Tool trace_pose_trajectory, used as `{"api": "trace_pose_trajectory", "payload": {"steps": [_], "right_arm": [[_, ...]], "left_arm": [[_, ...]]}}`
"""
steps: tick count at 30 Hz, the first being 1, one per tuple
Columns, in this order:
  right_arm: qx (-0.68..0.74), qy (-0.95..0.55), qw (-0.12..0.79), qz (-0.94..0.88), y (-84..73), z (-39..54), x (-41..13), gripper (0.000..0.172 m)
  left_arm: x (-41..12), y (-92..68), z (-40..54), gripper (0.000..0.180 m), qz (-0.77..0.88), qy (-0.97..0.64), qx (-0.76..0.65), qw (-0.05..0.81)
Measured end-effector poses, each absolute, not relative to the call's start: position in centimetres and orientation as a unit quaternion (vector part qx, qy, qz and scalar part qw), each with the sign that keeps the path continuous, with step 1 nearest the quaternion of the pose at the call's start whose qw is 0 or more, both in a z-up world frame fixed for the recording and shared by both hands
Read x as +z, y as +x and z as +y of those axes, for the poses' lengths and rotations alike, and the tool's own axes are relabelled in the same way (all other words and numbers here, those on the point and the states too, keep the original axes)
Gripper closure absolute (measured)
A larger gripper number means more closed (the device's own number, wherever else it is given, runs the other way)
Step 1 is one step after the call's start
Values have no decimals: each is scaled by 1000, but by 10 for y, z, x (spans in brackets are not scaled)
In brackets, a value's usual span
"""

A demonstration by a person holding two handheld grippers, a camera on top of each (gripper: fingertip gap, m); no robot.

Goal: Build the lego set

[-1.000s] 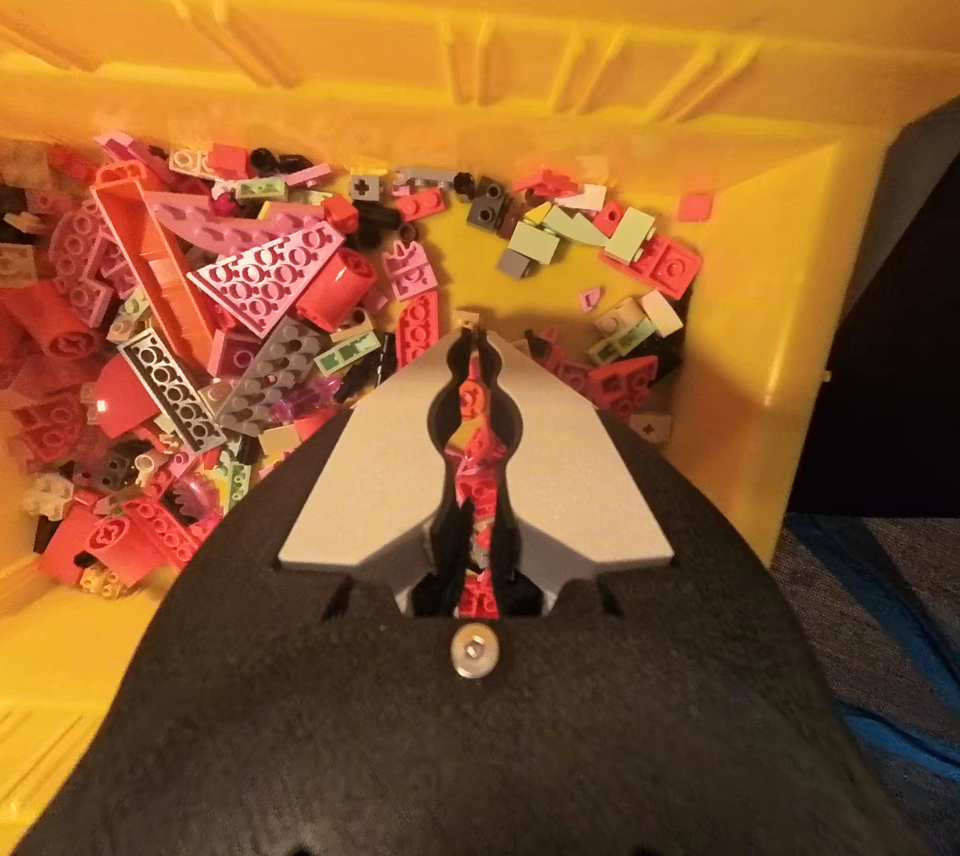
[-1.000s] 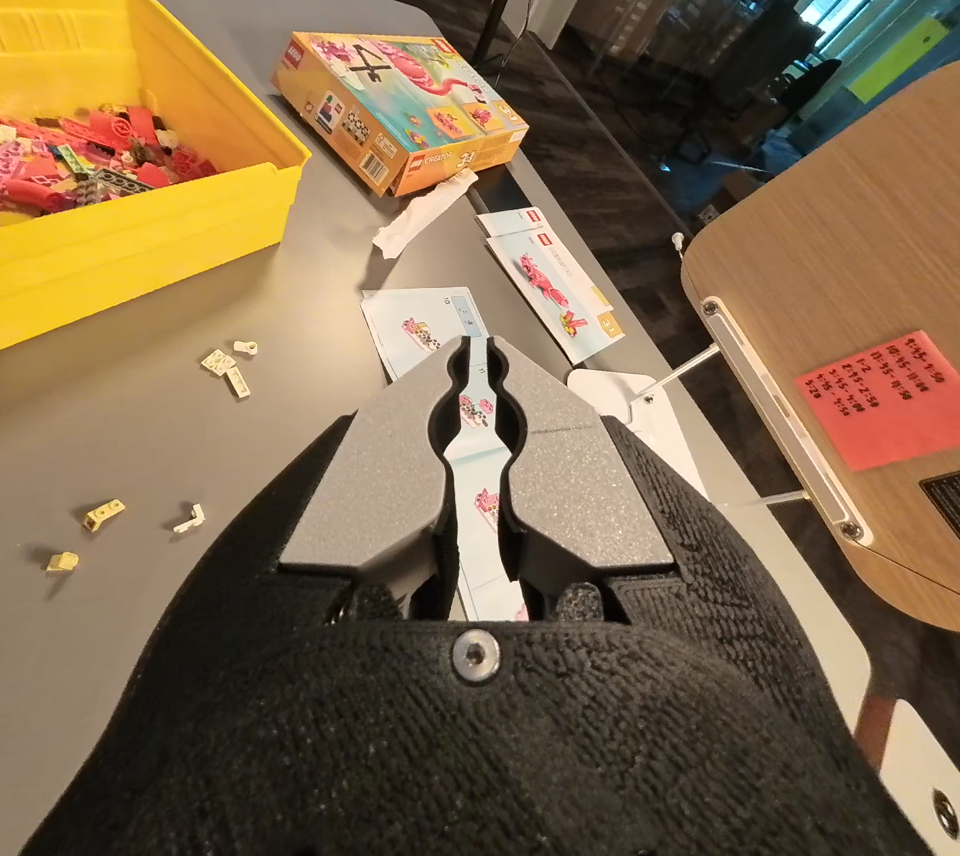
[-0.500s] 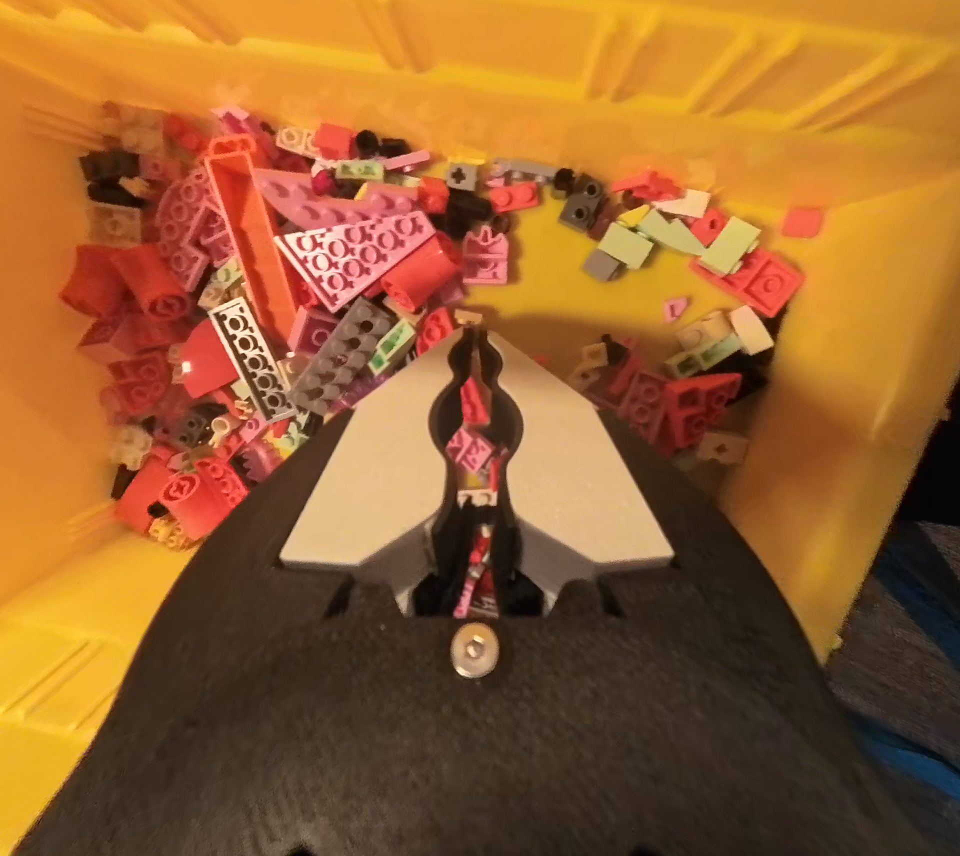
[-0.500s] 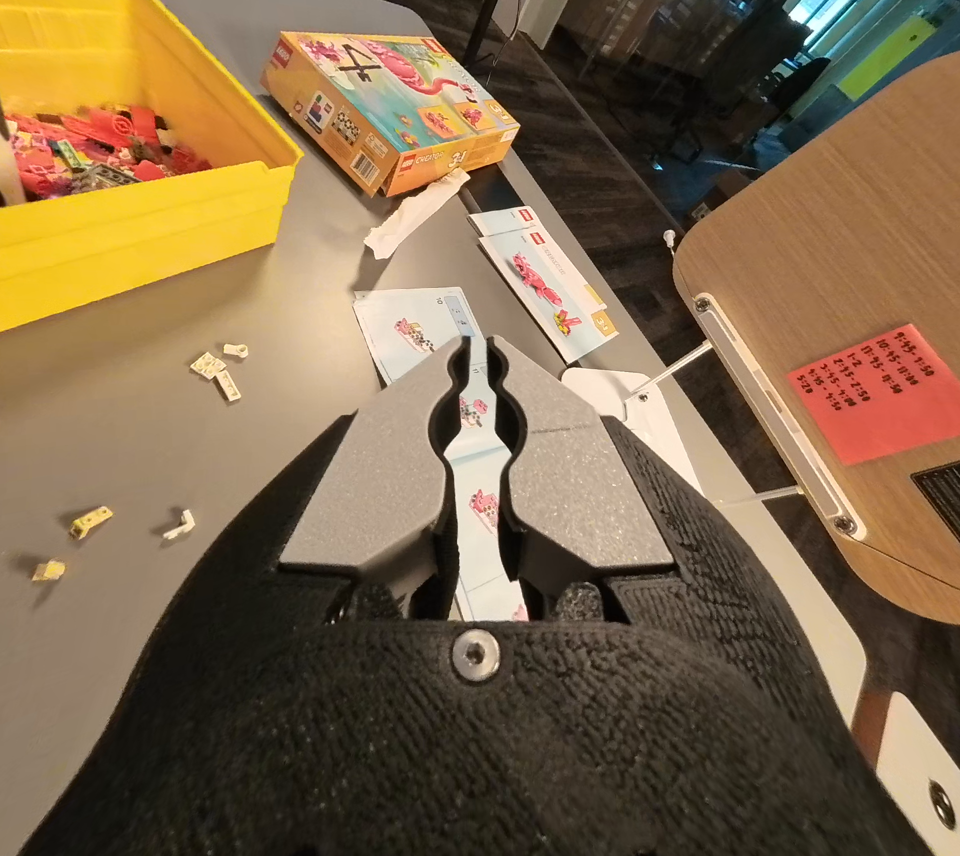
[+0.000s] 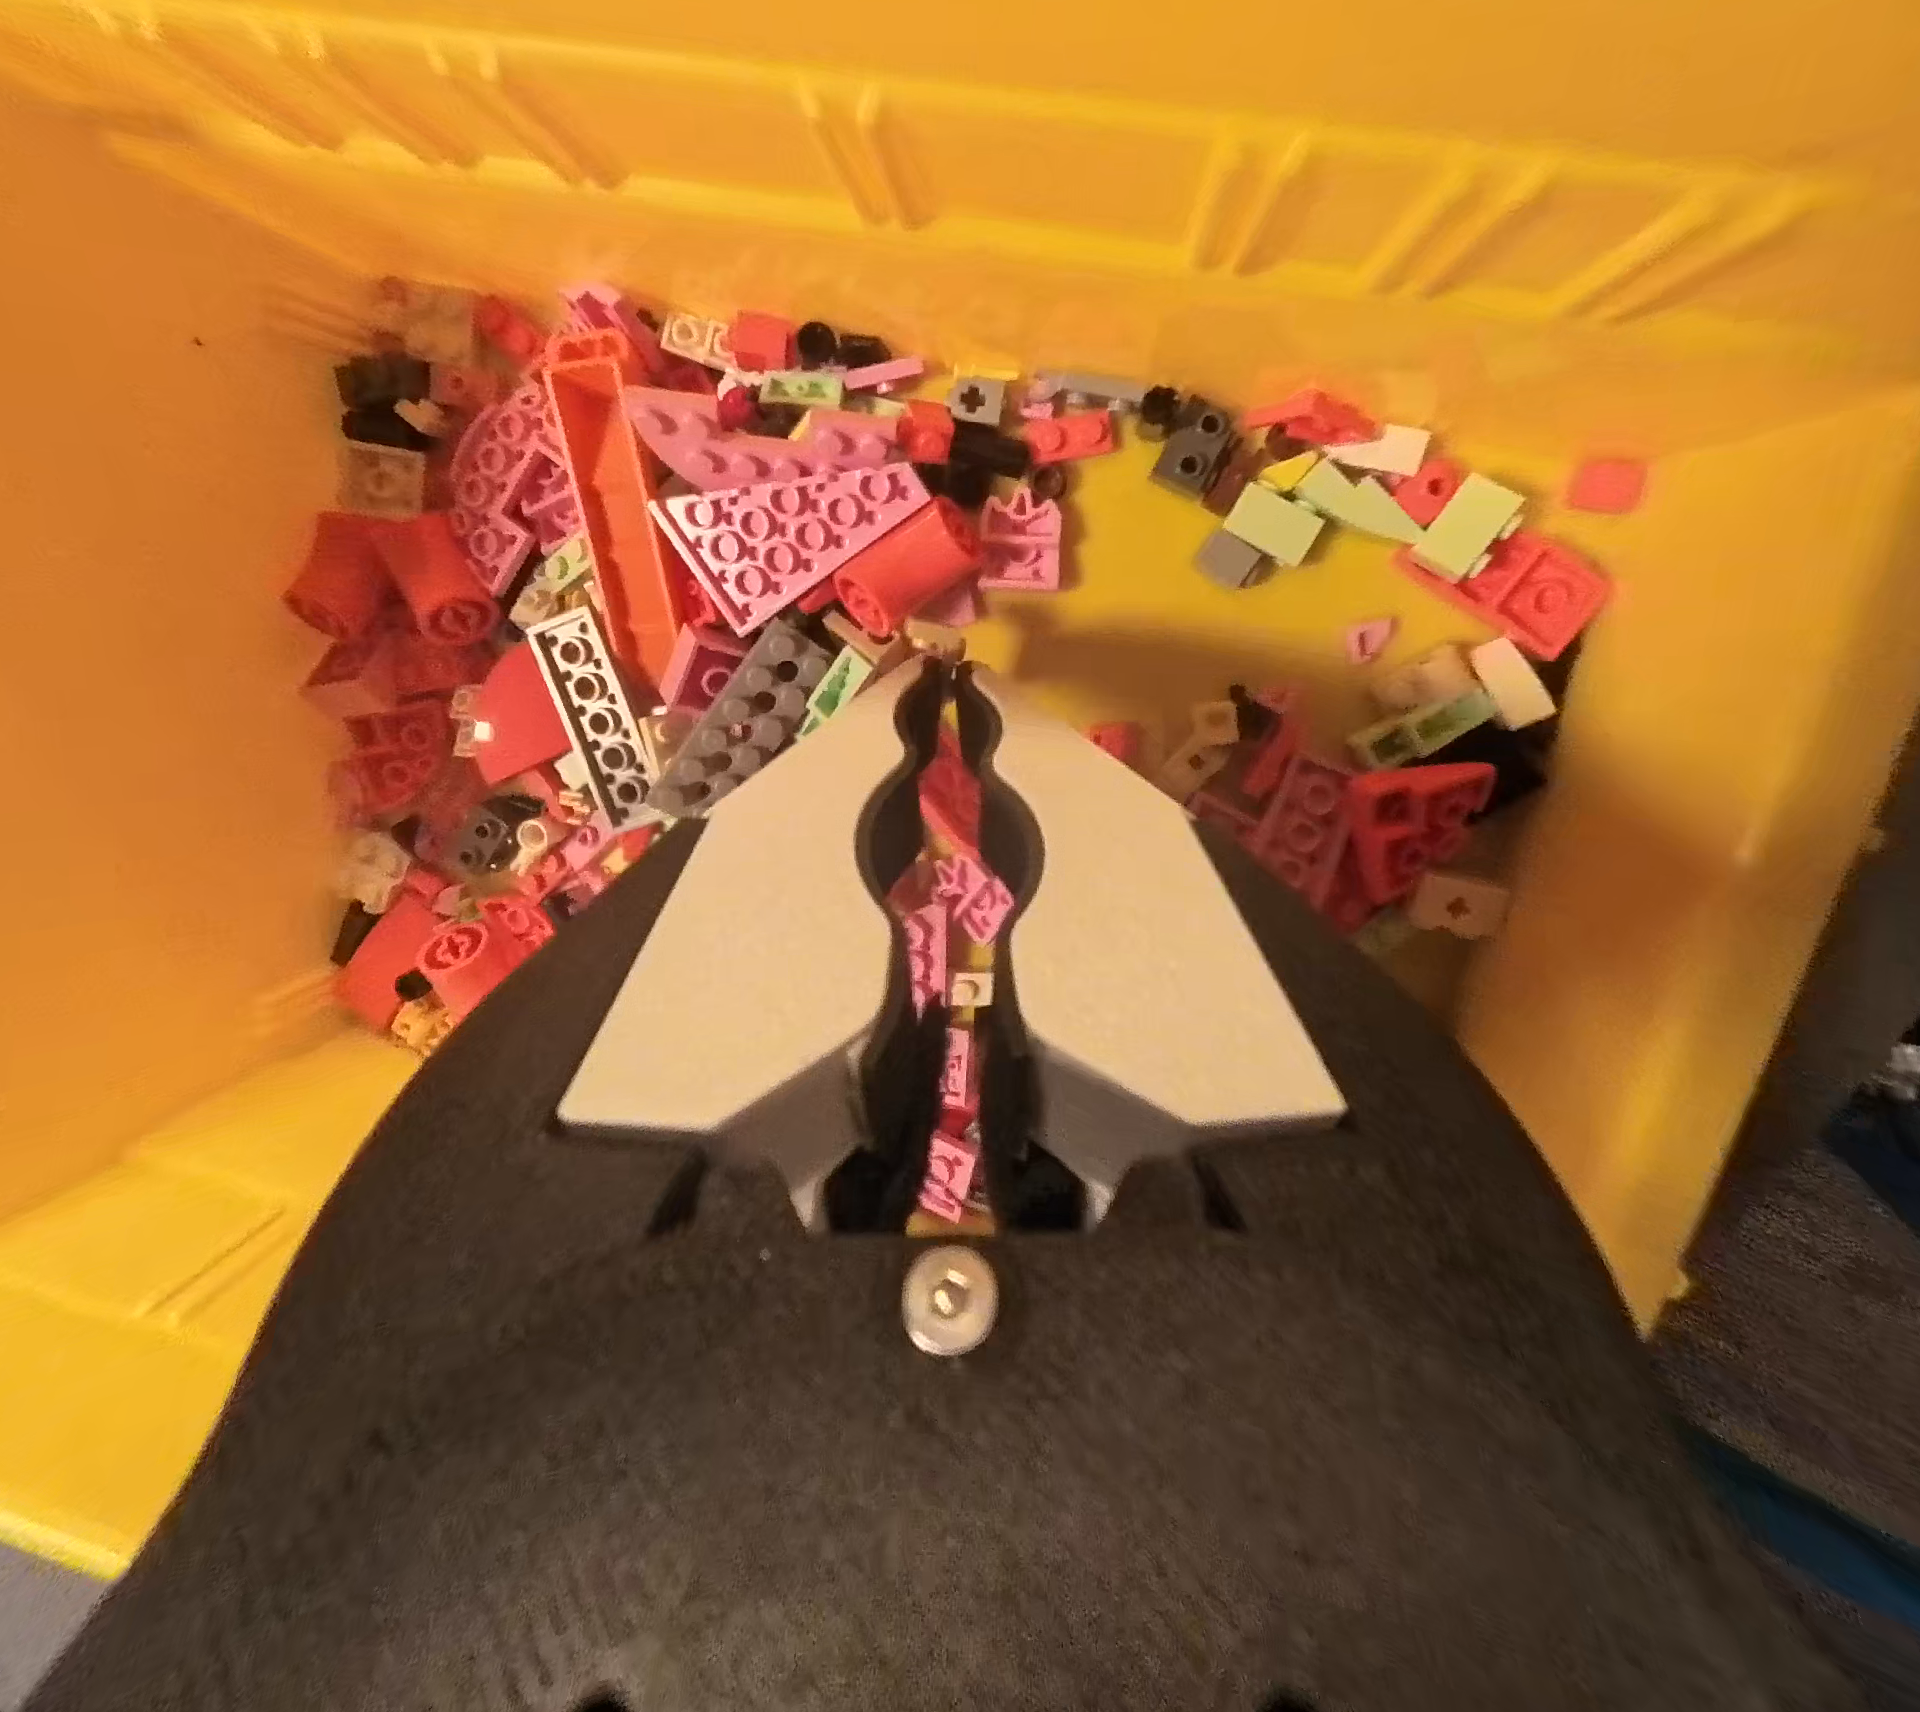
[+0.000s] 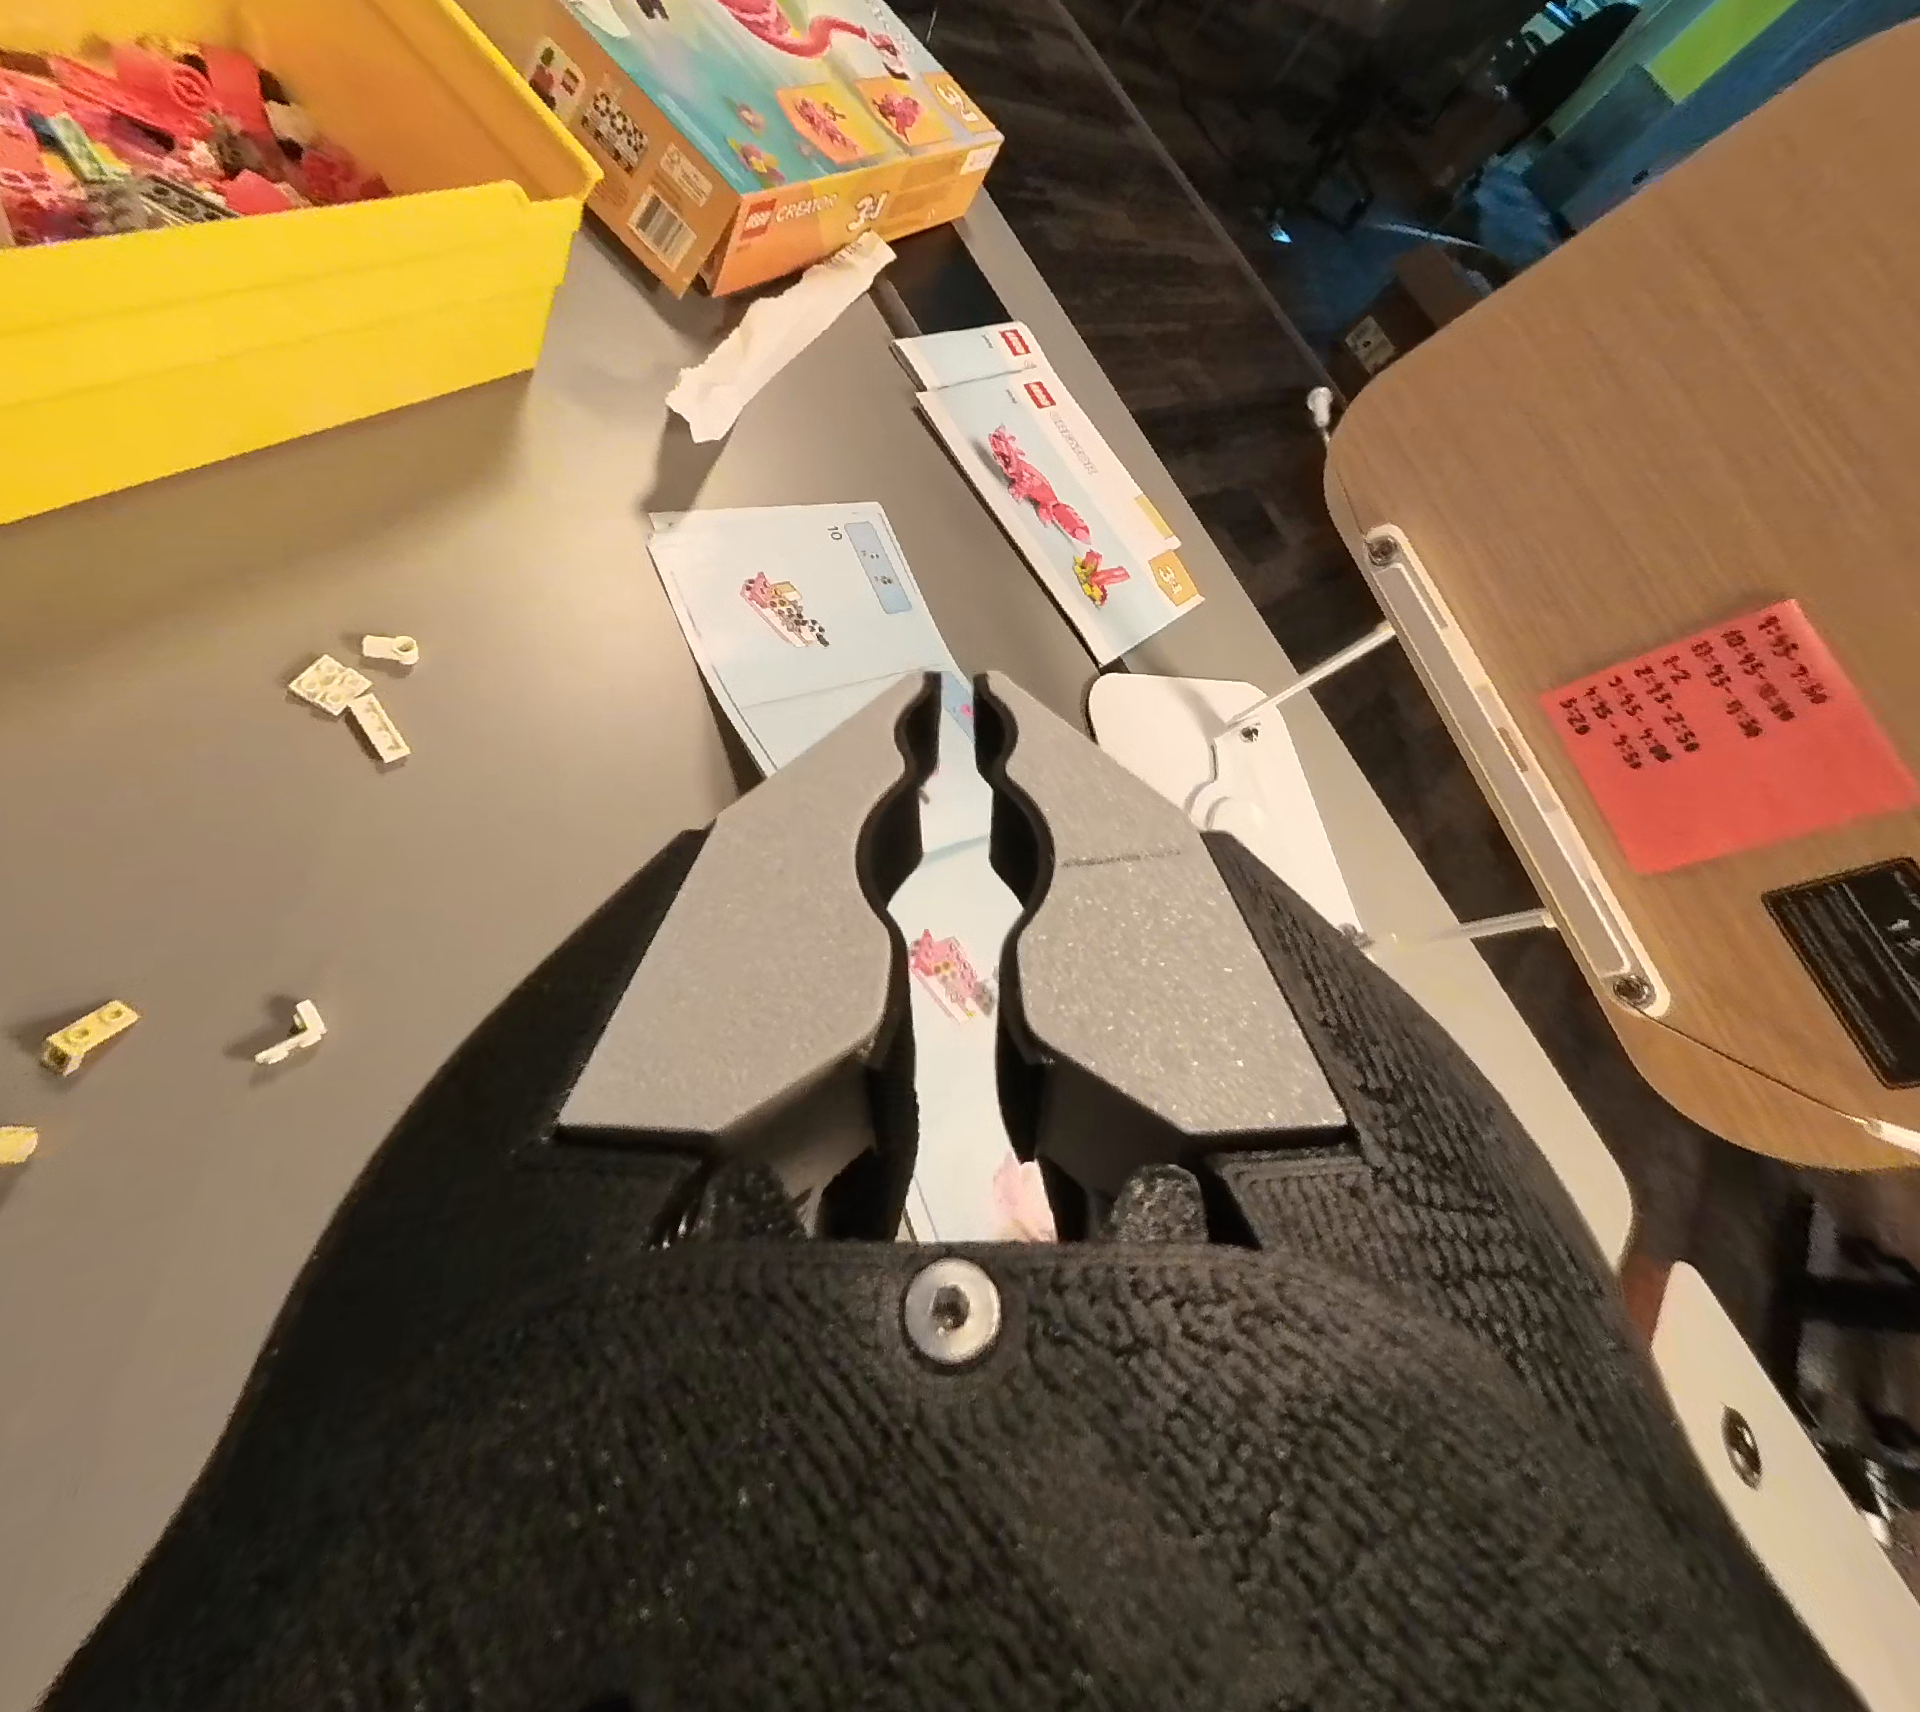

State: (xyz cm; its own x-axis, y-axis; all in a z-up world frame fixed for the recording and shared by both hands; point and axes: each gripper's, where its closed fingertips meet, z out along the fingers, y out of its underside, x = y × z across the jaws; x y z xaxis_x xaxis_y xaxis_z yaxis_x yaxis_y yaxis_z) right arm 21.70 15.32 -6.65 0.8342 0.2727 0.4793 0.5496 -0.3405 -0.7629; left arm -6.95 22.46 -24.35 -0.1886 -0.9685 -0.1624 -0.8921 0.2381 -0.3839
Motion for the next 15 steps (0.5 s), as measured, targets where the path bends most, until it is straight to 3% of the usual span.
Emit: {"api": "trace_pose_trajectory", "payload": {"steps": [12, 15], "right_arm": [[-146, -811, 494, -276, 205, 160, -74, 167], [-145, -812, 492, -278, 204, 160, -74, 167]], "left_arm": [[-254, -83, 213, 178, 782, -601, -87, 137], [-241, -72, 203, 150, 773, -601, -130, 160]]}}
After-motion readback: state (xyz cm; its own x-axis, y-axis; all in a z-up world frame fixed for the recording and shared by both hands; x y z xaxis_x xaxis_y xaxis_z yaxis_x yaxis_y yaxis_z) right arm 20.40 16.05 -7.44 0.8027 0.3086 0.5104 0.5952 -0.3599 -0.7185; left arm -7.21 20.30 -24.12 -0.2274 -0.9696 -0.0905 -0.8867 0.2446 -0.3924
